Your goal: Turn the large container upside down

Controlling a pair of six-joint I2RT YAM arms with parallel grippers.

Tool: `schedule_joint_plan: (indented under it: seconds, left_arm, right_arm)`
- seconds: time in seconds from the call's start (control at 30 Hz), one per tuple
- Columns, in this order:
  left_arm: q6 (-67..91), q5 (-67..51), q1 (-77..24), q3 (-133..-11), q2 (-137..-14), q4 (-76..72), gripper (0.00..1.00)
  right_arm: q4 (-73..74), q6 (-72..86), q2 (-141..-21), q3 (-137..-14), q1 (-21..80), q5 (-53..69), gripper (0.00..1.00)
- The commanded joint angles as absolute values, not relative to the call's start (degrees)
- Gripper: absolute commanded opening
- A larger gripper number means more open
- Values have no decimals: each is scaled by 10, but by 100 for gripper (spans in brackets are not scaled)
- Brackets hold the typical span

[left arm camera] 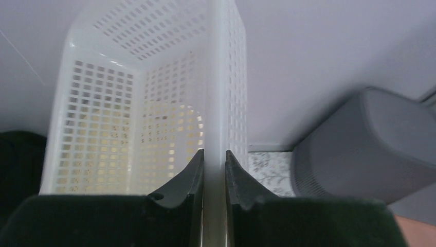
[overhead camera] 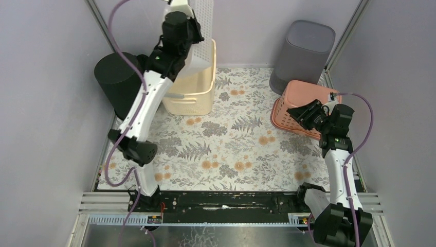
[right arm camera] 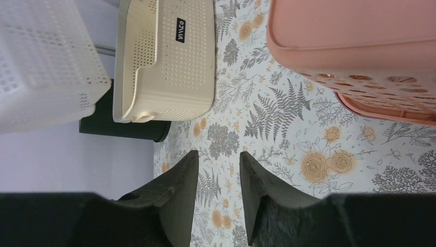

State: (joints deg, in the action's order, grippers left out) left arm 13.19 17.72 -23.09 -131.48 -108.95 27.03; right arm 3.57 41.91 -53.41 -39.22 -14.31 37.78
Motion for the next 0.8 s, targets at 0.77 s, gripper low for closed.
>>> schedule_joint_plan:
  seconds: [0.77]
  left_arm:
    - [549, -213, -227, -856, -610, 60, 0]
  right_arm:
    - [212, 373, -433, -562, -140, 432, 44]
